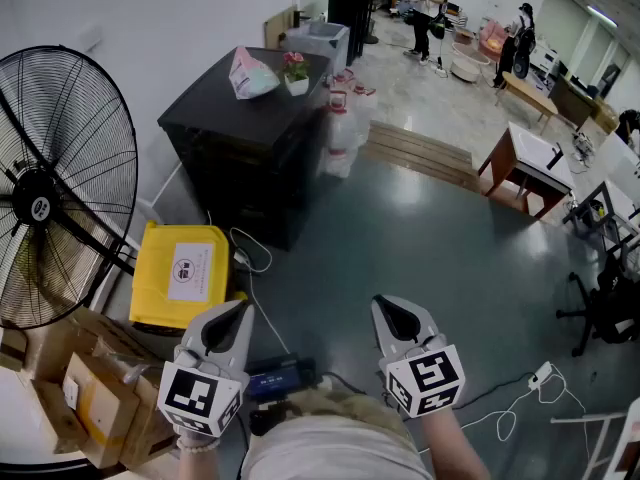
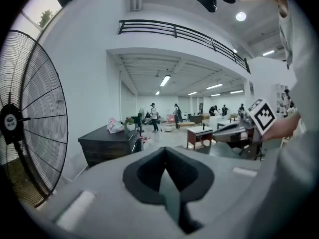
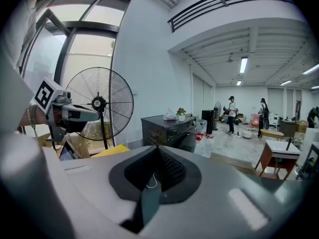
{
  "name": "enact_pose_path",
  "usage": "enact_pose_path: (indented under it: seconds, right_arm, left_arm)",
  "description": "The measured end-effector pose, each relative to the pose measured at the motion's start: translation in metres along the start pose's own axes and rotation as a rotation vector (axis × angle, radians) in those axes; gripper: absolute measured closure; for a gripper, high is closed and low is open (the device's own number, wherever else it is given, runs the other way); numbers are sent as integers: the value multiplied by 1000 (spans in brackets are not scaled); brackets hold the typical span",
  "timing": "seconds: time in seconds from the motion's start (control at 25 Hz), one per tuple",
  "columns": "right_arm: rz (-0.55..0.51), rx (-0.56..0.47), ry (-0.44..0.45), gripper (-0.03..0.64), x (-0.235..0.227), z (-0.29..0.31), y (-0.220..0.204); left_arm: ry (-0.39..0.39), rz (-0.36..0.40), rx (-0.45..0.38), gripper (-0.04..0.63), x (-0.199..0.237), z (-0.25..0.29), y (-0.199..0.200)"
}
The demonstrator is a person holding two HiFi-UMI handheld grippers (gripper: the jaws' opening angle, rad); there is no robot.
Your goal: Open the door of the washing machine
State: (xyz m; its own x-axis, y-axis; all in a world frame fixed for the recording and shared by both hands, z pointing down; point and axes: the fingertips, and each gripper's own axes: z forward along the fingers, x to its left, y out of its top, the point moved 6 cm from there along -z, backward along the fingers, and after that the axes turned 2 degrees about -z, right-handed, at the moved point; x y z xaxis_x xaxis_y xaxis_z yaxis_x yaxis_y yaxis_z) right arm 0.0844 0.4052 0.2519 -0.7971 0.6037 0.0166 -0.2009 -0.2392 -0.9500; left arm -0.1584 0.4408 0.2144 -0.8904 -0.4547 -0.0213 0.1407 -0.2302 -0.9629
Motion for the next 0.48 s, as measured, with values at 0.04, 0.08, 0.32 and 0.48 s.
enact_pose_path:
  seconds: [0.04,0.08,0.32,0.48]
  right_arm:
    - [-1,-2,2,614,0,0,-1]
    - [-3,-4,4,615,1,1,-3]
    - [-2,-3,1,614,1,0,-3]
    - [10,-8,14,615,0,-2,-2]
  left_arm:
    - [-1,3,0,601,0,0,0]
    - [-1,5,0,601,0,0,0]
    - [-7,9,-6,601,-2,2,1]
    - [-8,5,-10,601,-5,3,2]
